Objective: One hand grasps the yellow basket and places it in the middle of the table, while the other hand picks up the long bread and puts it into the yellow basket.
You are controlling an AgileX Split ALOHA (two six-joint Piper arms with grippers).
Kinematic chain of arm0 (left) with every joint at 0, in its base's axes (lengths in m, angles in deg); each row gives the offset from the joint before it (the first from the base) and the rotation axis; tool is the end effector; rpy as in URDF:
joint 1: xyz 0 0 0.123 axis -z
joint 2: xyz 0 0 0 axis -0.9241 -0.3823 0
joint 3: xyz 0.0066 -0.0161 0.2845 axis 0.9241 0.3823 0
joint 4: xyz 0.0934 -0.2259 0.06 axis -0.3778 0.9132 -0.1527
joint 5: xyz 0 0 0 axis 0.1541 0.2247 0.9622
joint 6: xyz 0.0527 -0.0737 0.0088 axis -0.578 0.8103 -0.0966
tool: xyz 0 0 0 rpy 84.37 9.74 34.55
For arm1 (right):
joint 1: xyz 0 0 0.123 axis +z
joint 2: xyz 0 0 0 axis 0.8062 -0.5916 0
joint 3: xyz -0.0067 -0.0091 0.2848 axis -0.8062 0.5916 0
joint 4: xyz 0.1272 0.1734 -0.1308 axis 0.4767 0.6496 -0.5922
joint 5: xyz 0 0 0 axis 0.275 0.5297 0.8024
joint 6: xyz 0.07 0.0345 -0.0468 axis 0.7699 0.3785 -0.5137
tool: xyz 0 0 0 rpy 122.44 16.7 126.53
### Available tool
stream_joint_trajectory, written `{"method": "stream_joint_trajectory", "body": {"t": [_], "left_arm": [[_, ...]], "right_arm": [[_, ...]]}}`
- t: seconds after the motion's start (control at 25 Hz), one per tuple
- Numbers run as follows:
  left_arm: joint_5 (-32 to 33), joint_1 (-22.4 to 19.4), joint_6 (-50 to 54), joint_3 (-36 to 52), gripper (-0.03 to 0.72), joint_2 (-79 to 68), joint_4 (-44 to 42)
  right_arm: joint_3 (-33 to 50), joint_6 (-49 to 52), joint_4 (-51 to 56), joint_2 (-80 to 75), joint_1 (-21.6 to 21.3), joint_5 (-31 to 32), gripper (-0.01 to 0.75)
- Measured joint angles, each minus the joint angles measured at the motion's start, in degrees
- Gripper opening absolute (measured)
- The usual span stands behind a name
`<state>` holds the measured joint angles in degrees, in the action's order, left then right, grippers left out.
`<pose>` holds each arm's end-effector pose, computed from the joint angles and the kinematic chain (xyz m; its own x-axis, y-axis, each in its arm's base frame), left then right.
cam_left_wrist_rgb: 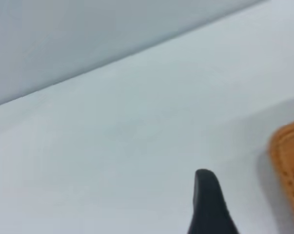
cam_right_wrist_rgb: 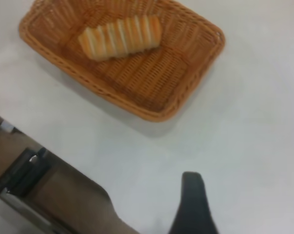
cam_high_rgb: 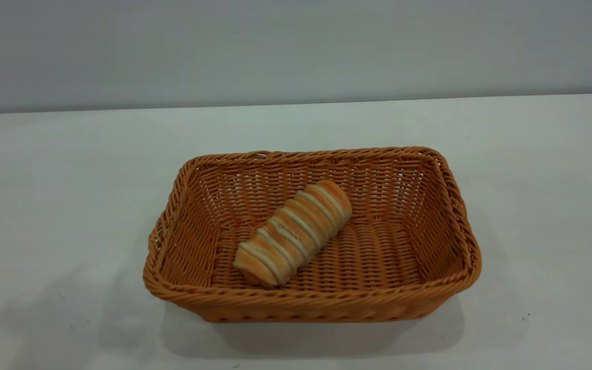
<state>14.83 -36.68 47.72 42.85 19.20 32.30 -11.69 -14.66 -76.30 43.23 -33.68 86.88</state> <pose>0.2219 -0.0975 0.3041 -0.5093 0.2702 -0.8171 0.2378 0.9567 0.1682 0.0819 0.0426 0.3602 -0.5775 -0.3884 -0.7181 -0.5325 0.8459 -0.0293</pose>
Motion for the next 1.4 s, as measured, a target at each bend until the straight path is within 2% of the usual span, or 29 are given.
{"method": "stream_joint_trajectory", "body": {"t": [0.2, 0.44, 0.76, 1.16, 1.4], "left_arm": [[8.8, 0.0, -2.7, 2.1, 0.521, 14.5, 5.8], [18.8, 0.0, -13.4, 4.8, 0.521, 30.0, 17.3], [32.6, 0.0, -25.9, 7.7, 0.521, 44.4, 30.6], [35.1, 0.0, -27.6, 17.1, 0.521, 55.0, 34.7], [35.4, 0.0, -27.7, 17.6, 0.521, 55.3, 34.7]], "right_arm": [[6.3, 2.9, -0.5, 8.2, 0.0, 0.3, 0.564], [12.2, 7.2, -1.9, 15.8, 0.0, 0.4, 0.564], [17.8, 8.1, -3.6, 23.0, 0.0, 1.7, 0.564], [22.9, 8.3, -4.9, 26.7, 0.0, 1.0, 0.564], [22.9, 8.3, -5.2, 27.0, 0.0, 0.9, 0.557]]}}
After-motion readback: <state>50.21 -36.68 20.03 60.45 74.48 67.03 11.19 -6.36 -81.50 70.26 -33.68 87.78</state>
